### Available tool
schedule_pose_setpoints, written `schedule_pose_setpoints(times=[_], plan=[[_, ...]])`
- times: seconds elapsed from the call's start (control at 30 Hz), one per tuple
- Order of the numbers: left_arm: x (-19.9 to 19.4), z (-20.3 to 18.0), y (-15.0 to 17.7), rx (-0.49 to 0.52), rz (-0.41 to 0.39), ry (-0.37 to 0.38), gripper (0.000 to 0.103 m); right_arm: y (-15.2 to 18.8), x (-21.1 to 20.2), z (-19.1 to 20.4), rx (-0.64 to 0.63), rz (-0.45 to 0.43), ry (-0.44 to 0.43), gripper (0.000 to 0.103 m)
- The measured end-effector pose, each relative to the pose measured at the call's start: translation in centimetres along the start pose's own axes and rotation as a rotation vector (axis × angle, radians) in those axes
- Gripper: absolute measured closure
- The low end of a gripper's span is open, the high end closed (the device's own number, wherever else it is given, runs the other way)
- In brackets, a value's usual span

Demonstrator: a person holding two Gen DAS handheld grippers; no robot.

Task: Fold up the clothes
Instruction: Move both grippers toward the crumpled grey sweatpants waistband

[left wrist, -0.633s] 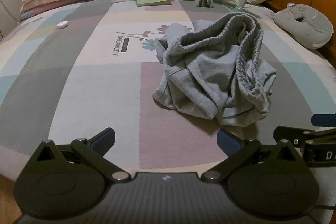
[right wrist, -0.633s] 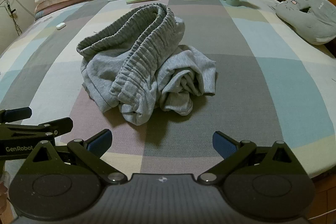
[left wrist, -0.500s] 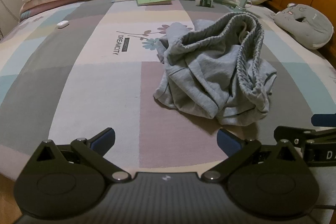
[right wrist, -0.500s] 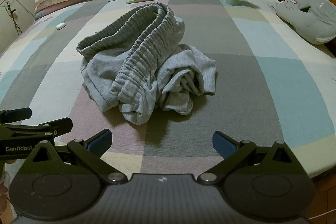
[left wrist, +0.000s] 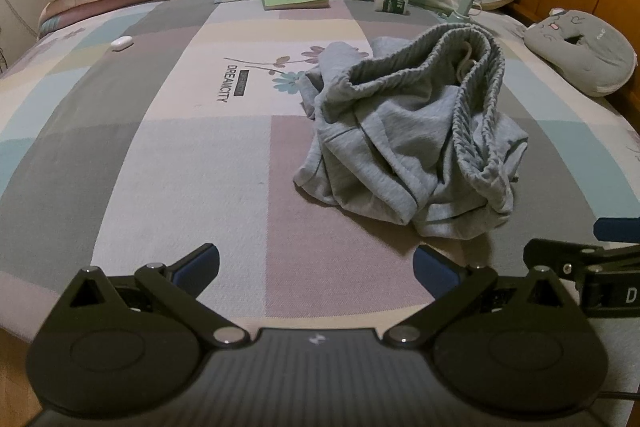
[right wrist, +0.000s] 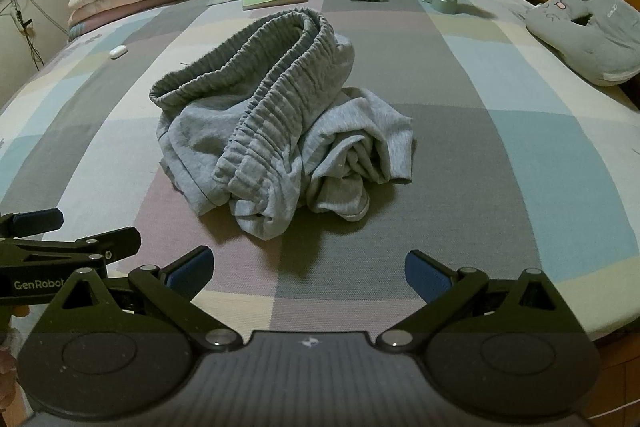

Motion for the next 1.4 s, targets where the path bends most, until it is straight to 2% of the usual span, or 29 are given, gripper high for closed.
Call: schedule_pose_setpoints(times=[0.7,1.4], plan=[[-0.28,0.01,-0.20,-0.010,-0.018,-0.005,0.001,-0.19,-0.41,0.10,-0.001,-0.016,-0.009,0.000],[0.27,-0.59,-0.65,0.033,-0.048,-0.020,0.001,-0.42,0.19,0.20,-0.011,-0.004,-0.011,0.000]])
Point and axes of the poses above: each gripper's, at about its wrist camera, not at the fingertips, and x roughly the way its jaws point, z to its left, y to its underside, the point moved 3 cm from there along x, roughly the way its jaws point, and after that the axes turned 2 degrees about y, right-handed, at the moved point
